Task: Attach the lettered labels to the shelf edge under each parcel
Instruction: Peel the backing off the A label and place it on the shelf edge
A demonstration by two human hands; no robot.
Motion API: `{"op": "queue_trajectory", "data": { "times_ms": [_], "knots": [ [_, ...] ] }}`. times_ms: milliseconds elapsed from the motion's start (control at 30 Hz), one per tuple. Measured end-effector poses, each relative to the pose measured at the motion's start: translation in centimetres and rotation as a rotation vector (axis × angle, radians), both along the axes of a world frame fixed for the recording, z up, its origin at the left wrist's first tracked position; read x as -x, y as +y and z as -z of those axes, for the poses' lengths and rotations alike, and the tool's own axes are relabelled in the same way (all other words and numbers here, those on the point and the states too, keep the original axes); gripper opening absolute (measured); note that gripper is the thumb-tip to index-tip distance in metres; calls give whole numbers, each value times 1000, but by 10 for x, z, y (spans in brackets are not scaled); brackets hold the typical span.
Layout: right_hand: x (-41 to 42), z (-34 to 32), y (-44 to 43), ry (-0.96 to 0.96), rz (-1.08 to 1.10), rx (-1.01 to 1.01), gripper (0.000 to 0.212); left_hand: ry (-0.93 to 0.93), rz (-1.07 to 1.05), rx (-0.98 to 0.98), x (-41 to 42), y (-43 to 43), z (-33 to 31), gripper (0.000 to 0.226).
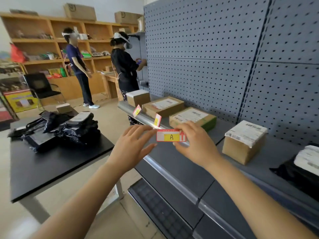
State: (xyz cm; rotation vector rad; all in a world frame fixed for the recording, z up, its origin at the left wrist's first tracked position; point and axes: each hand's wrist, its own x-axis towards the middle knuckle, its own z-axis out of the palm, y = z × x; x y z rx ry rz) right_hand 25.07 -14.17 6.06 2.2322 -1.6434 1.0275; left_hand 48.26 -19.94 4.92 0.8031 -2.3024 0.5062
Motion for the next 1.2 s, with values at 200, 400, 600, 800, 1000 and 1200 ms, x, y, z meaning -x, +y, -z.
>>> {"op": "queue_trajectory", "data": {
  "times_ms": [200,400,600,800,1000,1200],
  "knots": [
    [-73,2,-66,16,24,4,38,-7,-57,-6,-76,-67,2,47],
    [-109,2,-131,19,12,-30,38,14,-78,-22,-111,-132,14,45],
    [-124,6,-214,10,-16,-17,36,43,-66,-38,-125,-209,23,45],
    [-128,4,-308,26,17,-17,42,58,-75,-27,-134,-303,14,44],
    [-127,1,-383,38,-15,-35,41,93,-74,-40,-133,-383,18,45],
    [-129,12,-430,17,38,-57,37,93,7,-57,-127,-448,32,41]
  ]
}}
